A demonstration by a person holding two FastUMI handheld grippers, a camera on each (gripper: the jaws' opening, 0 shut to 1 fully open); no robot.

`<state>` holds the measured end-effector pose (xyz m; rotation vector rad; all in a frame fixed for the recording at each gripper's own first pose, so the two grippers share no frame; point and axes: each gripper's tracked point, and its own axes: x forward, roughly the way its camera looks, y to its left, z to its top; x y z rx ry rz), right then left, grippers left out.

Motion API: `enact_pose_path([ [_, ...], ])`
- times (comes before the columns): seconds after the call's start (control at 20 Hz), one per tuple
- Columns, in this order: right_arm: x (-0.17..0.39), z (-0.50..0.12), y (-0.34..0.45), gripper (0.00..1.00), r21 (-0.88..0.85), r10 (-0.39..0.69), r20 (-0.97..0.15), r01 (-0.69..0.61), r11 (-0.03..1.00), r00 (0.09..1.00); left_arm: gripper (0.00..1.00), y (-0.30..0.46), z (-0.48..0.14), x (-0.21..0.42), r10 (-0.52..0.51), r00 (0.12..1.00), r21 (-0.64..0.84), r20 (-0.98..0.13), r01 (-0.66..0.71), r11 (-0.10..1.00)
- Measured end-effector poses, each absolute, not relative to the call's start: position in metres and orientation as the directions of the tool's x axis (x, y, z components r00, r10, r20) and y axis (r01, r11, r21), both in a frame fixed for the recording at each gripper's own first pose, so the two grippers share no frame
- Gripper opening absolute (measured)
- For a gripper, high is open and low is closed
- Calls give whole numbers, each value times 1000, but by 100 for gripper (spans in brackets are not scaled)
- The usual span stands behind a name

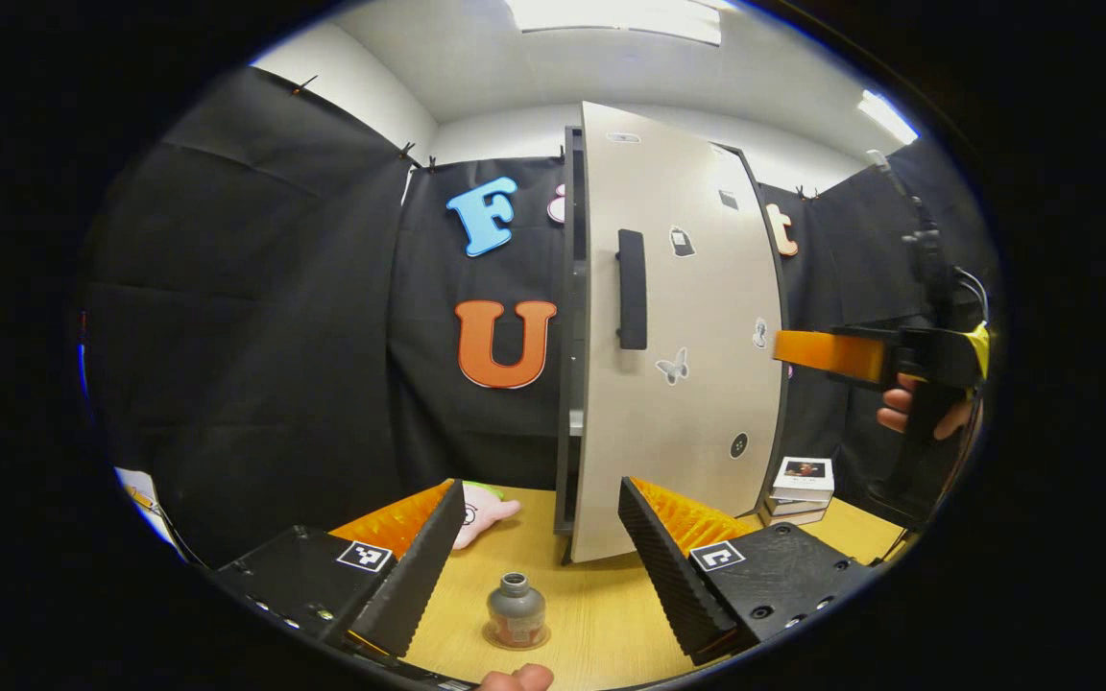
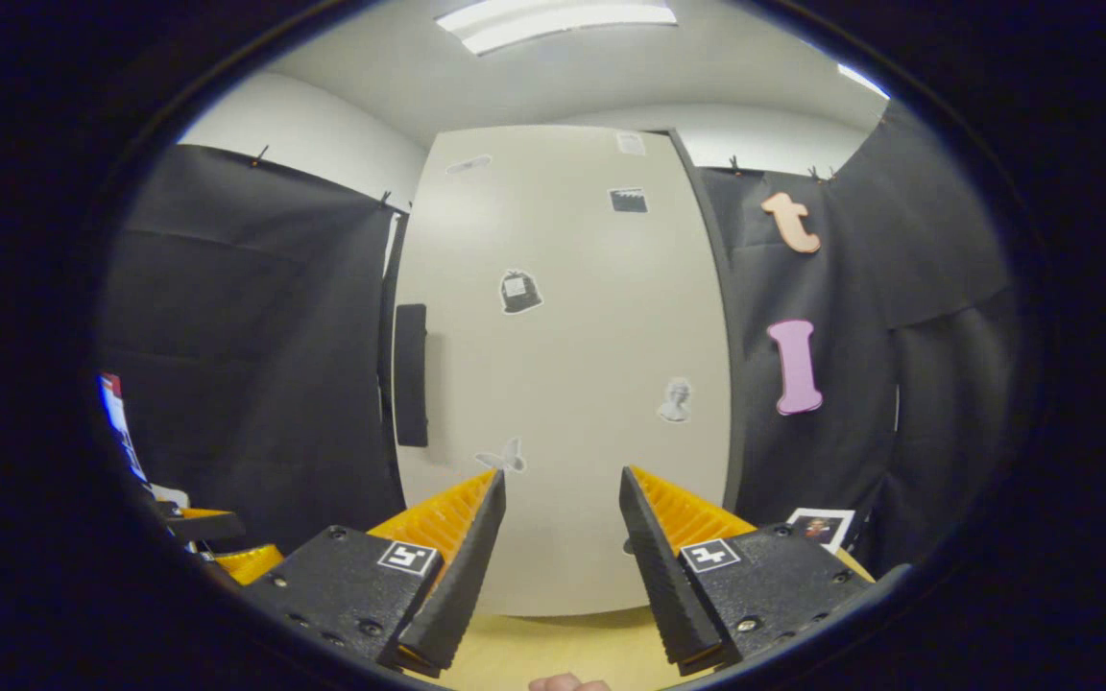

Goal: Open the cabinet door with the right hand, grasp the bottle in the cabinet with the left hand and place it on the coaster, then close the cabinet door with the right hand.

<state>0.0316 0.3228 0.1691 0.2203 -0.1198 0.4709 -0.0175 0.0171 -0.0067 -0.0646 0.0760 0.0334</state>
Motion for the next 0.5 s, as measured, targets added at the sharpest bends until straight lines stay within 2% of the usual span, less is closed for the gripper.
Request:
enact_pose_path([
  [0.15, 8, 148, 265, 78, 183, 355, 150, -379, 907, 923, 97, 1, -10, -10, -6, 997, -73, -77, 1, 997],
  [0.2, 1, 138, 246, 75, 174, 325, 136, -345, 922, 936, 96, -5, -8, -9, -18, 997, -74, -72, 13, 997],
  [0.25, -4, 128, 227, 78, 160, 290, 119, -307, 938, 950, 96, -10, -6, -10, -27, 998, -75, -65, 22, 997],
  [0.35, -15, 107, 194, 78, 159, 225, 93, -237, 958, 970, 97, -21, -2, -11, -43, 998, -78, -51, 39, 996],
  [0.5, -29, 78, 169, 78, 202, 186, 47, -192, 960, 981, 97, -33, 4, -14, -62, 998, -80, -32, 59, 995],
])
